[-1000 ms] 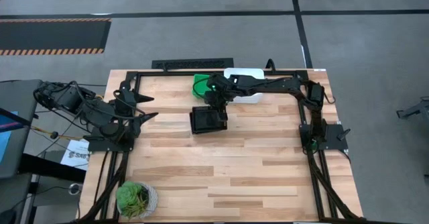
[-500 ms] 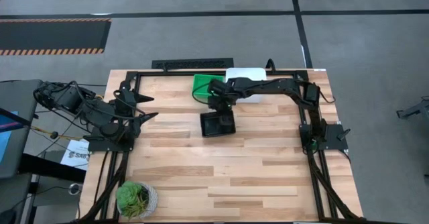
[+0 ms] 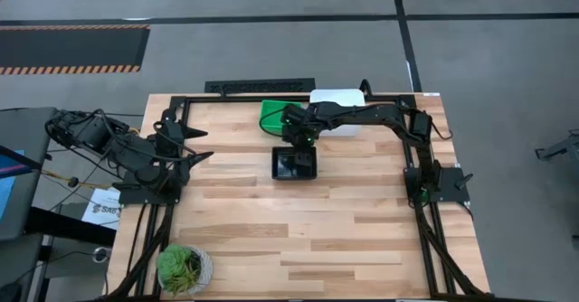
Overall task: Stack baskets by color
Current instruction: Stack the bottom black bin on the black bin, then return to Home Position
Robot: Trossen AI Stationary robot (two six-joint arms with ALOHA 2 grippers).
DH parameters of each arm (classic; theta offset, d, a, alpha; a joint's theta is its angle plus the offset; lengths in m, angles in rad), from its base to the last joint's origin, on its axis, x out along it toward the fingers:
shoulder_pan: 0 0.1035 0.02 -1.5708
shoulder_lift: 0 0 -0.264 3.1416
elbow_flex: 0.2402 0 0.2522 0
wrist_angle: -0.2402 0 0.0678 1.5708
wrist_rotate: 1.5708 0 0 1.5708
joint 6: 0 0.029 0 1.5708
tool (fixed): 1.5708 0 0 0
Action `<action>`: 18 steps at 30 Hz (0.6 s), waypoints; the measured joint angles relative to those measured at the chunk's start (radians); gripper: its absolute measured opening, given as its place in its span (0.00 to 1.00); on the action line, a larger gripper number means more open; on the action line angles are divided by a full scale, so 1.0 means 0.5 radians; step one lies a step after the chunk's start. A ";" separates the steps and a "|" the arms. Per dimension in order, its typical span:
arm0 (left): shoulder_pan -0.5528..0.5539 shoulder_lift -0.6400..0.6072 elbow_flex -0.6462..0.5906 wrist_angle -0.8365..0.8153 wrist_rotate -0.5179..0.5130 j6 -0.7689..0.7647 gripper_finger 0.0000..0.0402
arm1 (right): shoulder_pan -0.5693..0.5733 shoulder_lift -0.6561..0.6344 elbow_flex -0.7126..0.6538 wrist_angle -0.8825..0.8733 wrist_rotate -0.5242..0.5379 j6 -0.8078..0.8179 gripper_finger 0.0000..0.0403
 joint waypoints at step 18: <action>-0.001 -0.005 0.000 0.000 -0.213 -0.106 0.64 | 0.054 -0.416 0.554 -0.433 -0.173 0.067 0.22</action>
